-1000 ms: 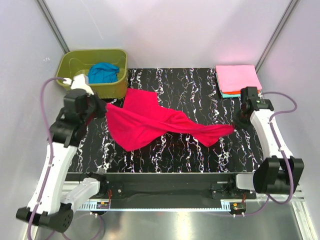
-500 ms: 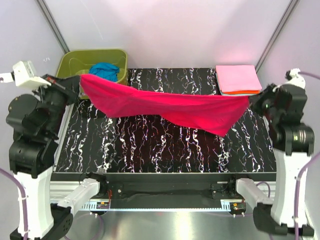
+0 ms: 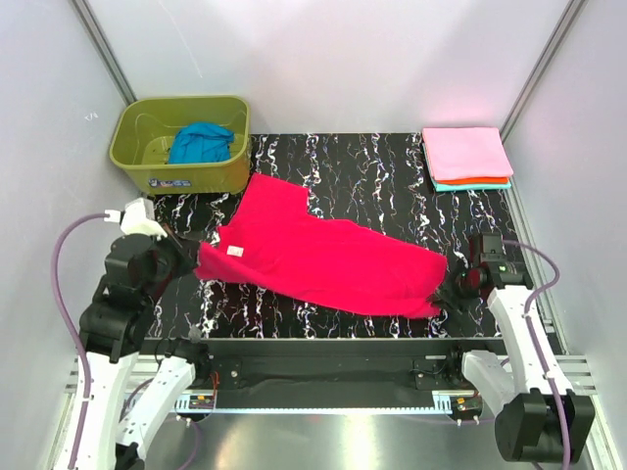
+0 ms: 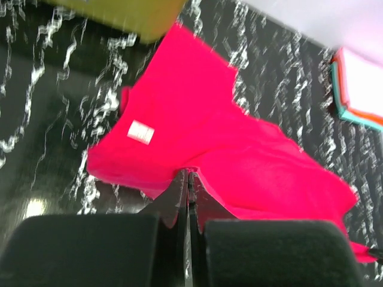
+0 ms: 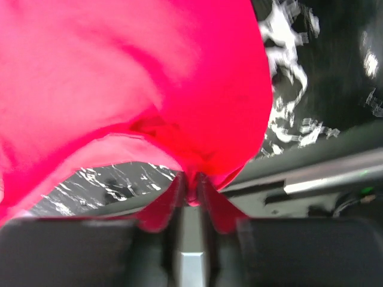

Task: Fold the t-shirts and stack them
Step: Flatten the tshirt out

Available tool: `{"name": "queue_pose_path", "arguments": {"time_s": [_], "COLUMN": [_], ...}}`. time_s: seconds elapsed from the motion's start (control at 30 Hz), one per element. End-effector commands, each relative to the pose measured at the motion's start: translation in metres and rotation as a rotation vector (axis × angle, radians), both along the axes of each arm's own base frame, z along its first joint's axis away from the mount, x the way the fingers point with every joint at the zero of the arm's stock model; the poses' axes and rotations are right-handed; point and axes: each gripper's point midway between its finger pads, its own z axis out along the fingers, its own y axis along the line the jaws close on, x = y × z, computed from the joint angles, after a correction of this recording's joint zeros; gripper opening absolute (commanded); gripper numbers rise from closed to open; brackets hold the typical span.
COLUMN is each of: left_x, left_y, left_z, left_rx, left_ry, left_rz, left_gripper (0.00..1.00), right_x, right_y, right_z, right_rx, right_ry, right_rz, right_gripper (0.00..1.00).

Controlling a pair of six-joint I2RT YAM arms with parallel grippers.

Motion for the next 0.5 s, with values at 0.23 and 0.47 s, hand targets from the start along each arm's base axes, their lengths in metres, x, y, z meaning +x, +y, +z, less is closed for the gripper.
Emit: {"name": "queue_pose_path", "arguments": {"time_s": [0.23,0.47], "left_x": [0.006,0.009], "left_y": [-0.011,0.008], "left_z": [-0.029,0.001], "left_rx": [-0.015,0.060], "left_ry": [0.017,-0.036], "left_rz": [-0.055,0.017], "left_gripper": [0.00,0.00], "right_x": [-0.006,-0.027], "right_y": [0.019,0.017], "right_z": [-0.030,-0.047], "right_rx": [0.175,0.164], "right_ry": [0.314,0.434], "right_rz": [-0.387,-0.555], "right_gripper": [0.47,0.51]}}
